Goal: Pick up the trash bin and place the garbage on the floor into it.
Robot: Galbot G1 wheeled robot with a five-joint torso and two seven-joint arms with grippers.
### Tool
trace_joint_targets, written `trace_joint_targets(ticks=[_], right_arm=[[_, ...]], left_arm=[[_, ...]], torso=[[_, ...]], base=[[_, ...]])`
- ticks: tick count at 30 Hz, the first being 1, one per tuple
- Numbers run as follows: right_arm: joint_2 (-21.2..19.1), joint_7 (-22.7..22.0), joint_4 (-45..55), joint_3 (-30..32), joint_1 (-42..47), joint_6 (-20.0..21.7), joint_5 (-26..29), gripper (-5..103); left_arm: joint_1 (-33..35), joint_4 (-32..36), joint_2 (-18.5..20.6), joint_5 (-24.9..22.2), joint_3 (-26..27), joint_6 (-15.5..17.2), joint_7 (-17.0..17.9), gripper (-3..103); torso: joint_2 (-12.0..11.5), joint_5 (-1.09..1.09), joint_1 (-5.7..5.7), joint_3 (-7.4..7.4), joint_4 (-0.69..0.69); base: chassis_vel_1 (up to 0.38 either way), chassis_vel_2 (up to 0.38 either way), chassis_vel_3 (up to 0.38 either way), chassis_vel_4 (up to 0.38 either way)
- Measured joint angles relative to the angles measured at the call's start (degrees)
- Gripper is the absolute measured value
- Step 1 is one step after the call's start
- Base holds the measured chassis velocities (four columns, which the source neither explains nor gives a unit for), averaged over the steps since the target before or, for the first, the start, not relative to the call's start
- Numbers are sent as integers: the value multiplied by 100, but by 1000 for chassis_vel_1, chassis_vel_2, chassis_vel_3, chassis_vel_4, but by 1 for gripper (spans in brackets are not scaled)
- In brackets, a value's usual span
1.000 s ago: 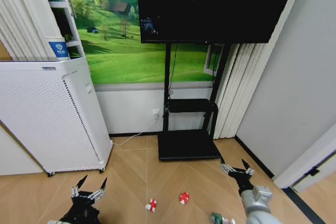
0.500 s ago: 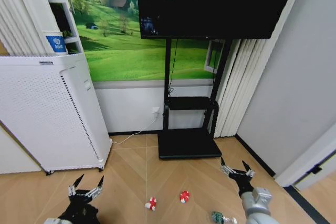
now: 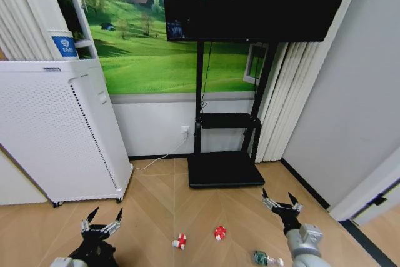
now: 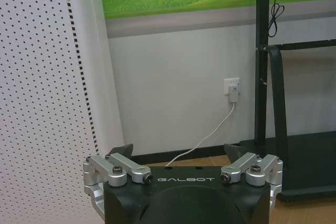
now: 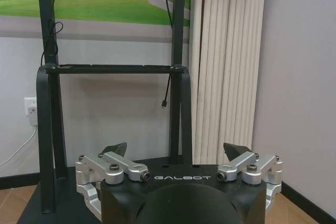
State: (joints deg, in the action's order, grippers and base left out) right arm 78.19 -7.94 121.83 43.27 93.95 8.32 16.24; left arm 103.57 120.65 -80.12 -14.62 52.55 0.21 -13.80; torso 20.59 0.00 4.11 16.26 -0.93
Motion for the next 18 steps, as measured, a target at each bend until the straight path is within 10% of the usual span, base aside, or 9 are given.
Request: trace_joint_targets(ticks=[18], right_arm=[[-18,36,-41,4,-10,-114,-22,100]], left_arm=[[11,13,-31,37,-33,17,10,98]], torso=[[-402,0,-143,-259,0]], base=[[0,0,0,0]])
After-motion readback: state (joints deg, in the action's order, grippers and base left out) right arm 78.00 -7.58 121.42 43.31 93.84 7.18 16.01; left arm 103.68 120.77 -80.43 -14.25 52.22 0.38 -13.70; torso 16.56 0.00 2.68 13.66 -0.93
